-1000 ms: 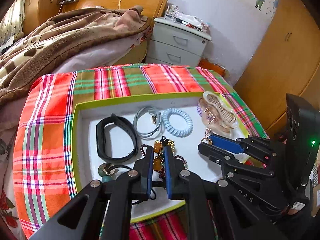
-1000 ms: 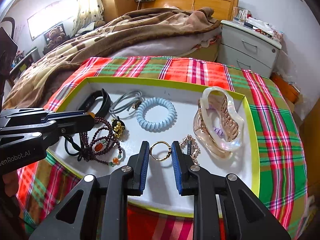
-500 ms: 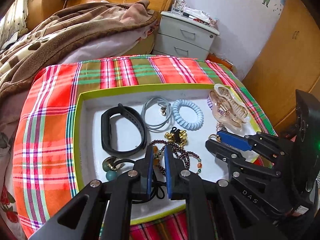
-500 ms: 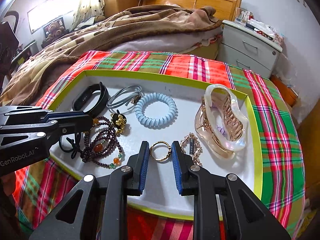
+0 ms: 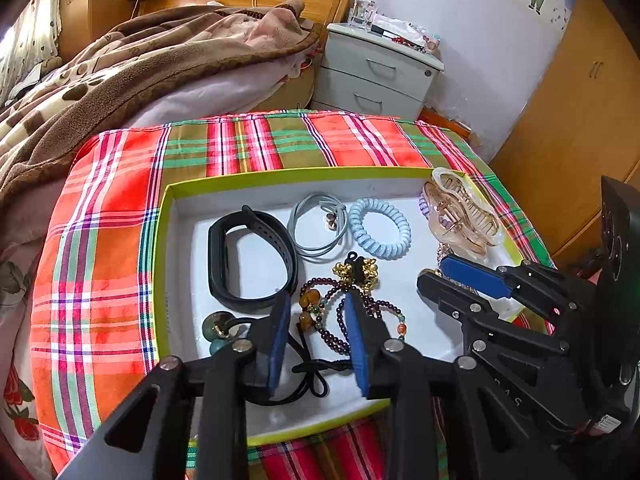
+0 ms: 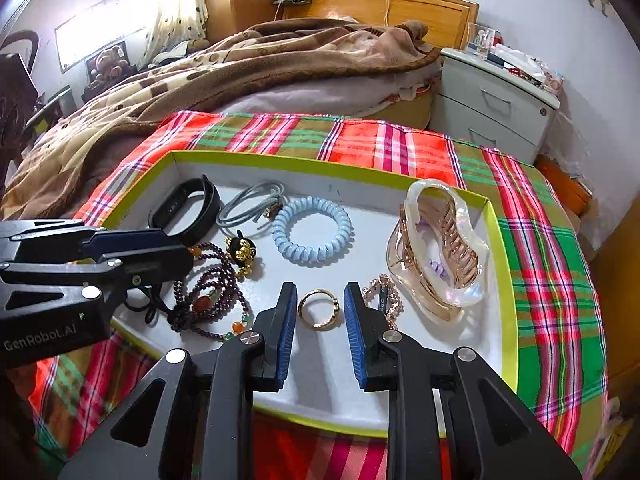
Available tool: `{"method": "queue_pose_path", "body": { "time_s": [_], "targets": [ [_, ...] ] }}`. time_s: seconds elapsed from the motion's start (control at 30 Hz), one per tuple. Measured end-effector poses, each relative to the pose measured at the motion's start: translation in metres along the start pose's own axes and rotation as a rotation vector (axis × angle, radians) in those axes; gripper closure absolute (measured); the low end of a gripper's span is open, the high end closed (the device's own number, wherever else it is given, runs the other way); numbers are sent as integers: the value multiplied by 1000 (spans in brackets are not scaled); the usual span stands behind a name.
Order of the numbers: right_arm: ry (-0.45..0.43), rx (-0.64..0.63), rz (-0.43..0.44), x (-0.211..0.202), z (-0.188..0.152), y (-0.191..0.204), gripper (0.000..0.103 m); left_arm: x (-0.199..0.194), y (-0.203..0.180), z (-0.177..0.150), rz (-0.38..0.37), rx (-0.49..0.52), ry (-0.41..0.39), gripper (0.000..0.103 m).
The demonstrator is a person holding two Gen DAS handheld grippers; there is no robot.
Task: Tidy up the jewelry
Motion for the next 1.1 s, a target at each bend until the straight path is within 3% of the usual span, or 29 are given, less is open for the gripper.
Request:
{"method": "queue_pose_path", "body": {
  "time_s": [0.07, 0.47, 1.1],
  "targets": [
    [-8, 5, 6, -2, 0, 1, 71, -2, -1, -1, 2, -3, -5, 69],
    [-63, 49, -26, -32, -4, 4, 70, -27, -5, -13, 67, -11, -47, 55],
    [-133, 140, -46, -88, -40, 13, 69, -74, -22, -60, 255, -41, -143, 54]
  ]
}}
Point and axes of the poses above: each gripper's, at about its wrist camera, not at the fingertips, and x roughly the way its jaws point, y to its left, z to its top, the point moved 3 cm from there along x, roughly the way its jaws point, and after that the axes turned 4 degrees about -z, right-handed, at the moved point
